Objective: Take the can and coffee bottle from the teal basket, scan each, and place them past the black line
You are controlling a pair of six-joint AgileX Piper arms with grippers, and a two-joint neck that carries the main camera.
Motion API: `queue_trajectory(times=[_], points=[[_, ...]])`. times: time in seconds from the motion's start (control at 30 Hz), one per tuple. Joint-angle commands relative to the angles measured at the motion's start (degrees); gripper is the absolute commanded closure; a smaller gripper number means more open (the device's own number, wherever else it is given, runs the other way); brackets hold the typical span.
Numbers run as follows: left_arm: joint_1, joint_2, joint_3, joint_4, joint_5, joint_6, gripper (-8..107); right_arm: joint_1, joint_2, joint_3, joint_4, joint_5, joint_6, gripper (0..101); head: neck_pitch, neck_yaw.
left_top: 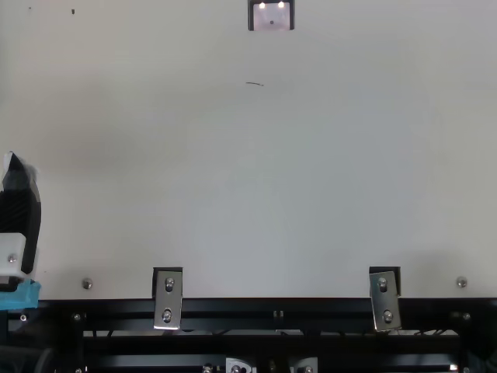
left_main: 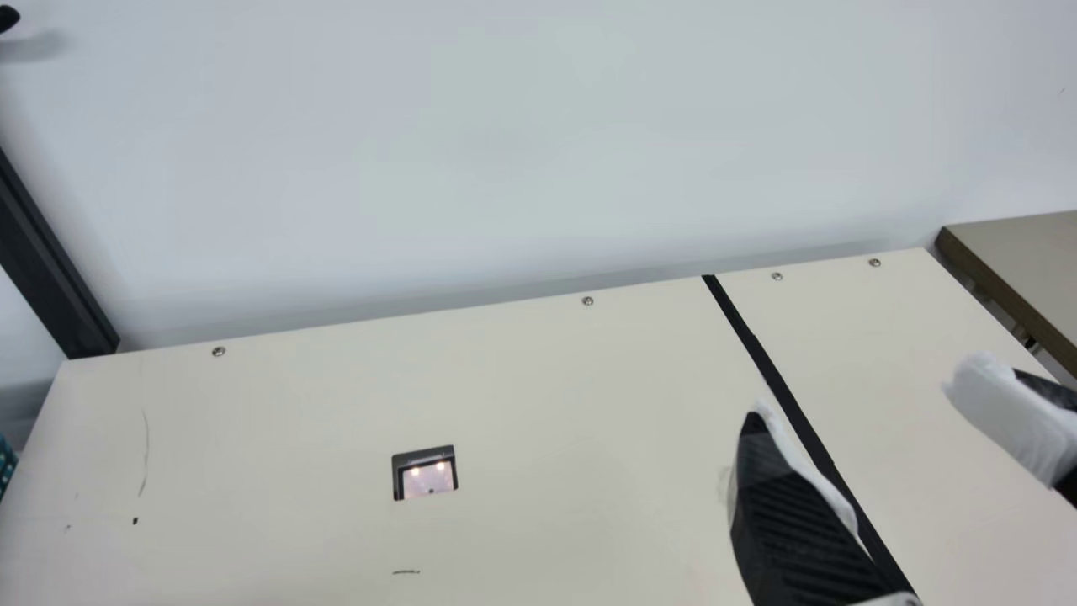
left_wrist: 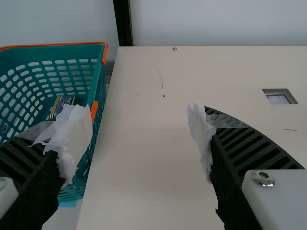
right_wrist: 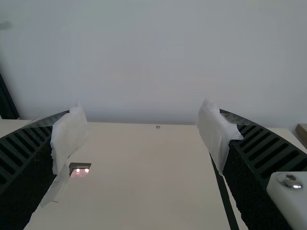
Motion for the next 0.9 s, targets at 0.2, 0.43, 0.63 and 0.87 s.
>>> queue_trajectory(times=[0.2,0.43,0.63,0.87], points=[[0.0,0.0,0.0,0.0,0.0,0.0,9,1.3,-0.2,-0.2,-0.6,-0.2,0.7,0,-1.5,0.4],[0.0,0.0,0.0,0.0,0.0,0.0,9,7.6,1.3,1.5,3.0,-0.5,-1.7,0,-1.5,0.4],[0.0,0.0,0.0,0.0,0.0,0.0,9,18.3,5.3,3.7,8.3,0.2,-7.2,0,-1.5,0.4],[0.0,0.0,0.0,0.0,0.0,0.0,9,29.1,9.9,4.9,12.0,0.2,-11.7,0,-1.5,0.4]])
